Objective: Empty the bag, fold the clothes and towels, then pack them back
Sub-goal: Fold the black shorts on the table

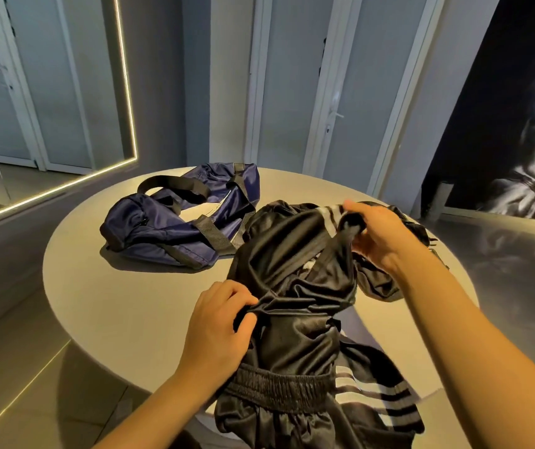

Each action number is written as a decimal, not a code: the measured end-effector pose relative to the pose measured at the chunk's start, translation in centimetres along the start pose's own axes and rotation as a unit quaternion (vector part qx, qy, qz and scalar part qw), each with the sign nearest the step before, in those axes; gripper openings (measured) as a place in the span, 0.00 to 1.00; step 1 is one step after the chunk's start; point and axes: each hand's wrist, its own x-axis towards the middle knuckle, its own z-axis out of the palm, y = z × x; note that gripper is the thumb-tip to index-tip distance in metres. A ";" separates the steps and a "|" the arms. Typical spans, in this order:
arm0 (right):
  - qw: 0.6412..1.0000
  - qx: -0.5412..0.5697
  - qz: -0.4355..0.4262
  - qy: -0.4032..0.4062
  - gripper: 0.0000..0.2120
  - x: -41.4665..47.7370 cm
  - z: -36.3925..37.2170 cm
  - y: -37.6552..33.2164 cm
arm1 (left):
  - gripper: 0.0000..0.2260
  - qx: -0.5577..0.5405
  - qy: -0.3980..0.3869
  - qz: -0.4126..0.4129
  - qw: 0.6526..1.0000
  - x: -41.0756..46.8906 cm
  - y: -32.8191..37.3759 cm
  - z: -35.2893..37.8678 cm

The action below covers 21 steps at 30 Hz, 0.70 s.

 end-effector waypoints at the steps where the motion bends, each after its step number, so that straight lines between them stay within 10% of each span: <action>1: 0.998 0.064 0.004 0.018 0.09 0.2 -0.4 -0.2 | 0.05 -0.014 0.011 -0.006 1.000 0.0 -0.1 0.0; 3: 0.994 0.100 0.004 0.032 0.11 0.5 -1.0 0.3 | 0.05 -0.048 0.032 -0.019 0.998 0.1 -0.2 0.0; 9: 0.937 -0.282 -0.193 0.076 0.15 -3.5 0.3 4.4 | 0.06 -0.098 0.030 -0.069 0.992 0.1 -0.5 0.1; 14: 0.886 -0.448 -0.119 -0.013 0.33 -4.5 2.7 6.1 | 0.05 -0.080 -0.020 0.022 0.996 0.1 -0.1 0.0; 21: 0.972 -0.214 -0.068 -0.062 0.24 -4.1 0.7 10.0 | 0.19 -0.123 -0.054 -0.063 0.989 0.2 0.1 -0.3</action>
